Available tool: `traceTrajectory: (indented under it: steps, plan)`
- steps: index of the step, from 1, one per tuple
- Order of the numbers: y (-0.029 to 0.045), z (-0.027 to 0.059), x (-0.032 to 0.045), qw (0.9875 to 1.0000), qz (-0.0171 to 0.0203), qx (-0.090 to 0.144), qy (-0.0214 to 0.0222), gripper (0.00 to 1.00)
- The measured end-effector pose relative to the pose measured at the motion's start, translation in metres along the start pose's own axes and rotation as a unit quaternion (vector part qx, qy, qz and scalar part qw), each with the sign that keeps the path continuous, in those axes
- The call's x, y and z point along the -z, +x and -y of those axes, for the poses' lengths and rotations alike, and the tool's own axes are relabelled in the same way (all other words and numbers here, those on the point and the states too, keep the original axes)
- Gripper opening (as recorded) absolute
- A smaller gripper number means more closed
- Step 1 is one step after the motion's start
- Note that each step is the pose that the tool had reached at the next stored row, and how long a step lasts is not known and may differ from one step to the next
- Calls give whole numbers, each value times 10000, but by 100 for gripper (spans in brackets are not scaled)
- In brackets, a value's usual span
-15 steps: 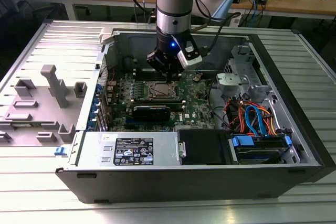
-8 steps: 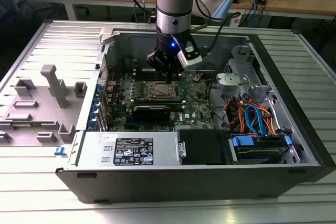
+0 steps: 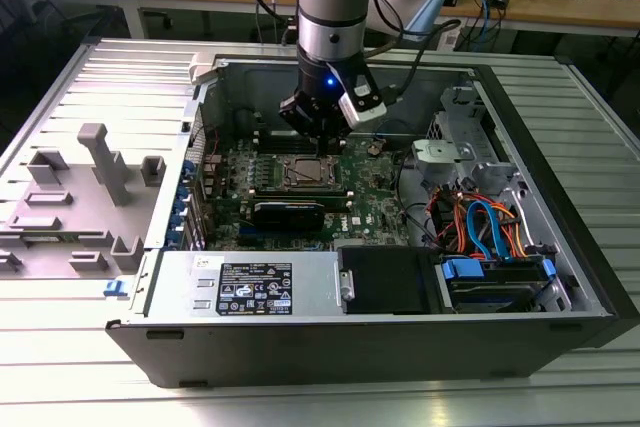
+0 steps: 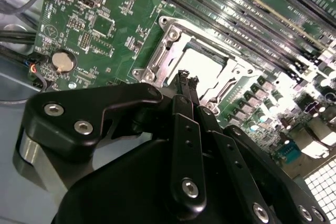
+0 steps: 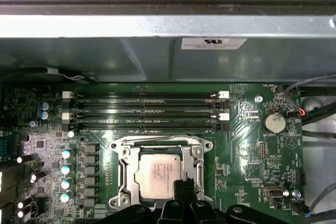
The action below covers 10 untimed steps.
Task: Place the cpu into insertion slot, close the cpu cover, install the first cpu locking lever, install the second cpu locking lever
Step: 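Install the second cpu locking lever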
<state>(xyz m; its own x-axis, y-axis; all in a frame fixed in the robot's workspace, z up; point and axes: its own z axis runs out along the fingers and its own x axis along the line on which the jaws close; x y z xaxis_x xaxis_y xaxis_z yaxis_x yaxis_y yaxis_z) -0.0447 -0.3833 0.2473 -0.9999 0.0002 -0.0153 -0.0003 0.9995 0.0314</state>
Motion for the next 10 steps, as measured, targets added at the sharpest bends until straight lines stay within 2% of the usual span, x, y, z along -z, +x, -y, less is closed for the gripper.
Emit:
traceTrajectory:
  steps: [6, 10]
  plan:
    - [0, 114, 3, 10000, 0, 0, 0, 11]
    - [0, 126, 3, 10000, 0, -1, -1, 11]
